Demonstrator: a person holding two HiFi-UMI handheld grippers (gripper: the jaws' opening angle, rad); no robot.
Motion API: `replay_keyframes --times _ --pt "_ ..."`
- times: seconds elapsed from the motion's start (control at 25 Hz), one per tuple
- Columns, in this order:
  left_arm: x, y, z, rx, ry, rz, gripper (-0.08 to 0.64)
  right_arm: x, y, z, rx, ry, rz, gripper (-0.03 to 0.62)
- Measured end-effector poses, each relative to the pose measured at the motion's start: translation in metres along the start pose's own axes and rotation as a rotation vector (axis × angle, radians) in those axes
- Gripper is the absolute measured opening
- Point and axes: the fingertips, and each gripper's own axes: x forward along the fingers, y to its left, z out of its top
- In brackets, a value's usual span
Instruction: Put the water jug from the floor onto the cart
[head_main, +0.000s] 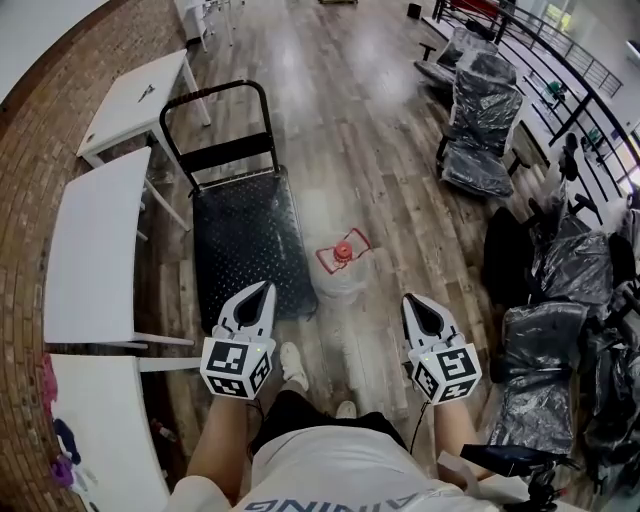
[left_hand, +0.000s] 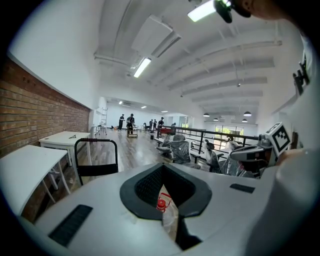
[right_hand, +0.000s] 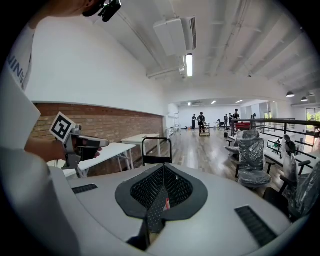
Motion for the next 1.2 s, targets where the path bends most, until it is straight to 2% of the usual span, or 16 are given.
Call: replay_keyframes --times 0.28,0.72,1.0,1.2 --pt "0.044 0.063 0.021 -0.006 0.010 -0.041 0.002 0.065 0.003 0.035 -0.008 -0.008 -0.048 0.005" --pt "0.077 0.154 0.034 -0.014 0.031 -0.059 0.002 0.169 0.030 0.070 -0.028 0.000 -0.052 0.005" --pt "0.107 0.172 0.027 -0.031 0.051 -0.042 0.002 0.207 0.019 0.058 -0.009 0.031 -0.032 0.005" --pt "0.124 0.159 0.029 -0.033 0.066 0.000 0.002 0.223 -0.010 0.053 0.001 0.045 0.009 0.005"
